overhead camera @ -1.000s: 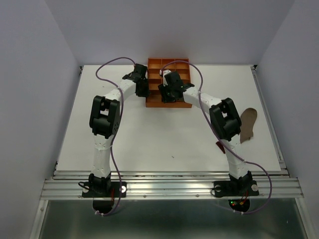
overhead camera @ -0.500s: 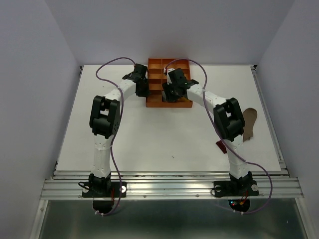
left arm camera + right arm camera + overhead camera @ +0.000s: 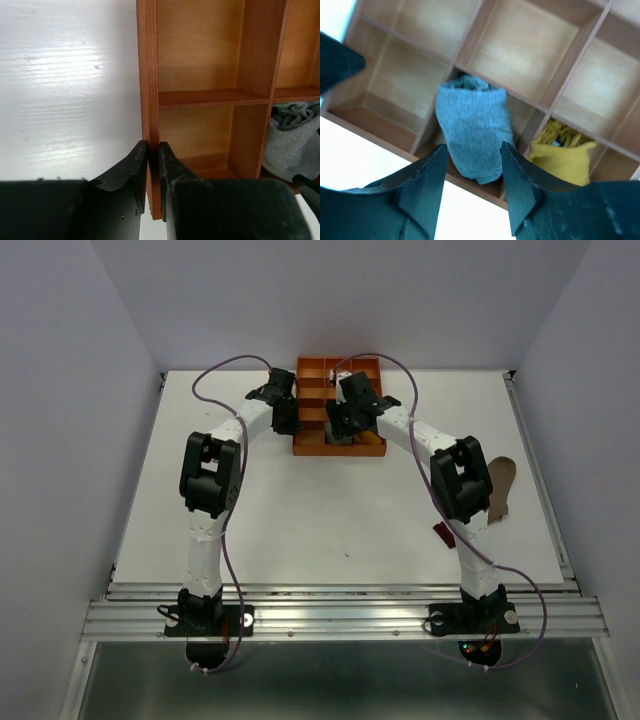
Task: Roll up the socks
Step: Place the sock in the storage box.
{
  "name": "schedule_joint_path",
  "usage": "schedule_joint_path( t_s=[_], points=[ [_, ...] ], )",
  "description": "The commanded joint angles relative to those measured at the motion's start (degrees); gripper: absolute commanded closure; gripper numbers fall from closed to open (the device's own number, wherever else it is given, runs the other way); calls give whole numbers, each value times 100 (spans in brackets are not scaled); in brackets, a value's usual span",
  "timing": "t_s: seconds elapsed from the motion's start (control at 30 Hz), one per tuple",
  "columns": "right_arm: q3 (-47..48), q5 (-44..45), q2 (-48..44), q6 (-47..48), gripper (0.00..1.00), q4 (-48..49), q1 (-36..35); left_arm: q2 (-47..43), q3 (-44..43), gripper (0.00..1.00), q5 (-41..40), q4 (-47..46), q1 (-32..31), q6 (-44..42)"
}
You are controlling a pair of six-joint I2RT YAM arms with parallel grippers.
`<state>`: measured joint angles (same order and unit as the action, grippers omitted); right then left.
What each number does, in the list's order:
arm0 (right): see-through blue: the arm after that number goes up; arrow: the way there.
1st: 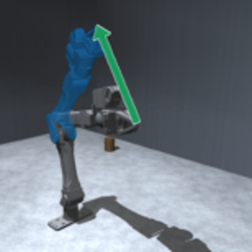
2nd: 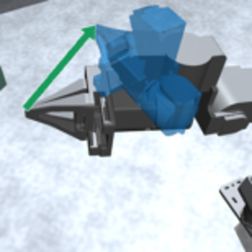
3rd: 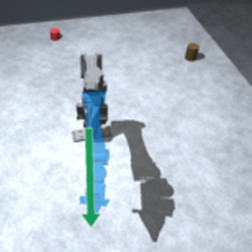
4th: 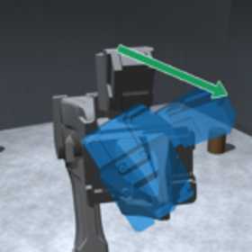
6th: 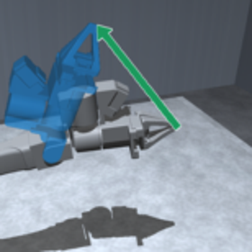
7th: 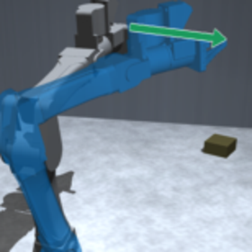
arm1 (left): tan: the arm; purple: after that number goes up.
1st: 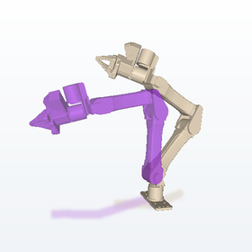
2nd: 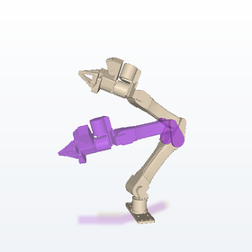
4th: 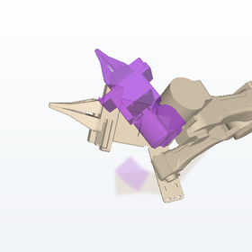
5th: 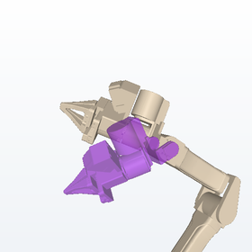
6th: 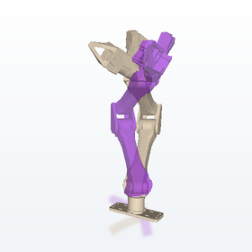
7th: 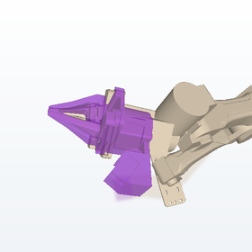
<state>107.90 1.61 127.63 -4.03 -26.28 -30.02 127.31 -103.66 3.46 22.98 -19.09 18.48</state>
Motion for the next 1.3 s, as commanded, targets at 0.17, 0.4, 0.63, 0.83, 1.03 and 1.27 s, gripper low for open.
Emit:
schedule_joint_path(
  t_s=[0.17, 0.4, 0.63, 0.83, 1.03, 1.27],
  points=[
    [961, -46, 138, -221, 46, 343, 75, 207, -199, 100, 198, -127, 28, 59],
    [1093, -91, 420, -221, 68, 343, 75, 233, -251, 100, 172, -101, 28, 59],
    [882, -20, 438, -125, 73, 334, 75, 268, -287, 100, 172, -92, 37, 68],
    [1066, -73, 797, -107, 76, 177, 75, 277, -313, 100, 172, -66, 28, 59],
    [1242, -308, 1105, -63, 78, 9, 75, 277, -313, 100, 163, -66, 28, 59],
    [1471, -425, 1457, 17, 77, 0, 23, 304, -322, 100, 242, -66, 28, 77]
  ],
)
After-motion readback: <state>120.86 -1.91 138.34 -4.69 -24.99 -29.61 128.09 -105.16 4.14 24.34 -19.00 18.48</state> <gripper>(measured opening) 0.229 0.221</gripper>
